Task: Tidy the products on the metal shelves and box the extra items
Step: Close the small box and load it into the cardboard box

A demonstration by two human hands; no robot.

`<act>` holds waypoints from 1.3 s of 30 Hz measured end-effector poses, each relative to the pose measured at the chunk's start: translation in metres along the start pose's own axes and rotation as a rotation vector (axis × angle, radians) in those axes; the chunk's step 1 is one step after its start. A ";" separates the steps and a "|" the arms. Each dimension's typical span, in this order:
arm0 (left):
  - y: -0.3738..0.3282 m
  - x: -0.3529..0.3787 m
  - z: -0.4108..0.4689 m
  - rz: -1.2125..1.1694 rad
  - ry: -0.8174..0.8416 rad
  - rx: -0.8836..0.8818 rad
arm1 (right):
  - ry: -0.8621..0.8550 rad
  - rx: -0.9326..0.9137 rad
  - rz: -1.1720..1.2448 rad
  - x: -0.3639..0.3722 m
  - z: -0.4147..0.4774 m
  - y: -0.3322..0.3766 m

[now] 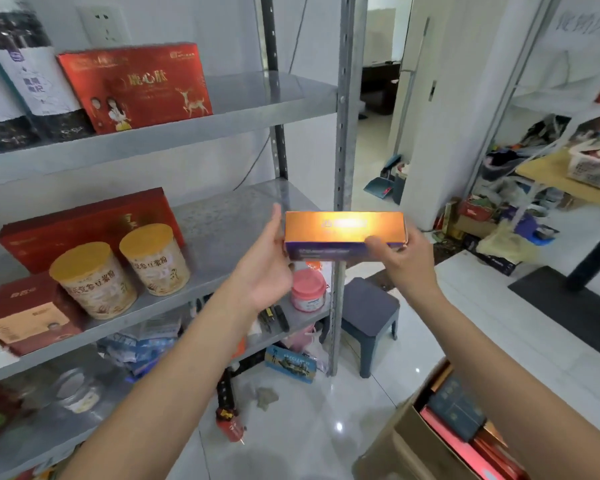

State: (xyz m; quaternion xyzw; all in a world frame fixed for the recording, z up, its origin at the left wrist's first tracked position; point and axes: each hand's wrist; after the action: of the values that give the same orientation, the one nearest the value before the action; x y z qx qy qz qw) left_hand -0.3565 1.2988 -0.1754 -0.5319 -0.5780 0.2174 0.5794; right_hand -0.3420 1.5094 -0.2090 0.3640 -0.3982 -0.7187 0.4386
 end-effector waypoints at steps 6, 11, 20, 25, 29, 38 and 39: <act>0.064 0.059 0.048 0.434 0.173 0.101 | -0.359 0.573 0.038 -0.072 -0.012 -0.032; 0.116 0.113 0.084 0.506 0.271 -0.044 | -0.393 0.725 0.094 -0.138 -0.065 -0.059; 0.242 0.149 0.130 1.048 0.593 -0.206 | -0.938 0.955 0.294 -0.206 -0.187 -0.117; 0.305 0.121 0.150 1.391 0.713 -0.278 | -1.184 1.104 0.398 -0.207 -0.225 -0.156; 0.350 0.113 0.151 1.466 0.768 -0.267 | -1.291 1.138 0.441 -0.193 -0.232 -0.201; 0.398 0.116 0.160 1.557 0.763 -0.272 | -0.982 1.515 -0.326 -0.185 -0.234 -0.269; 0.398 0.117 0.159 1.565 0.766 -0.259 | -0.938 1.452 -0.379 -0.188 -0.237 -0.272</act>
State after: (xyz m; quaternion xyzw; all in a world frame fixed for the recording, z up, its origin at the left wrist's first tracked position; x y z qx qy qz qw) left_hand -0.3273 1.5936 -0.5069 -0.8732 0.1660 0.2915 0.3535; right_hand -0.1624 1.7036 -0.5176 0.2803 -0.8281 -0.4244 -0.2358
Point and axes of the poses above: each hand's wrist, its own z-axis towards the middle knuckle, its own x-axis out of the palm, y = z × x, and after that the axes turned 1 degree about -x, right-handed
